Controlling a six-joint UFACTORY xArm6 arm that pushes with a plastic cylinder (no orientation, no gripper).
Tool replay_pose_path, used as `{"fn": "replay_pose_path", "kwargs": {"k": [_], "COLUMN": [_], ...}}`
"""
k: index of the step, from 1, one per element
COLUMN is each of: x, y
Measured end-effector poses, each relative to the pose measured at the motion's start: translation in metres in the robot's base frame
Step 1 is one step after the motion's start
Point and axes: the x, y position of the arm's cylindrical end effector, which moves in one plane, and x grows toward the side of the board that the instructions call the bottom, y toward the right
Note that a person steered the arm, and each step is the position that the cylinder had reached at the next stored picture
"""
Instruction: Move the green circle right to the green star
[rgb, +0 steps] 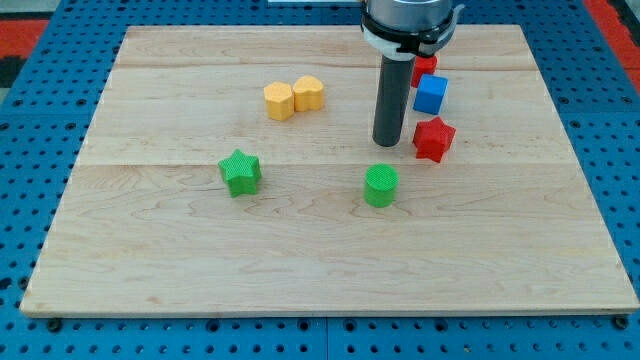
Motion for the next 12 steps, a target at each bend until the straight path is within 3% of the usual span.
{"fn": "replay_pose_path", "kwargs": {"k": [5,8,9,12], "x": [-0.005,0.044,0.081,0.089], "y": [-0.002,-0.079,-0.064,-0.021]}}
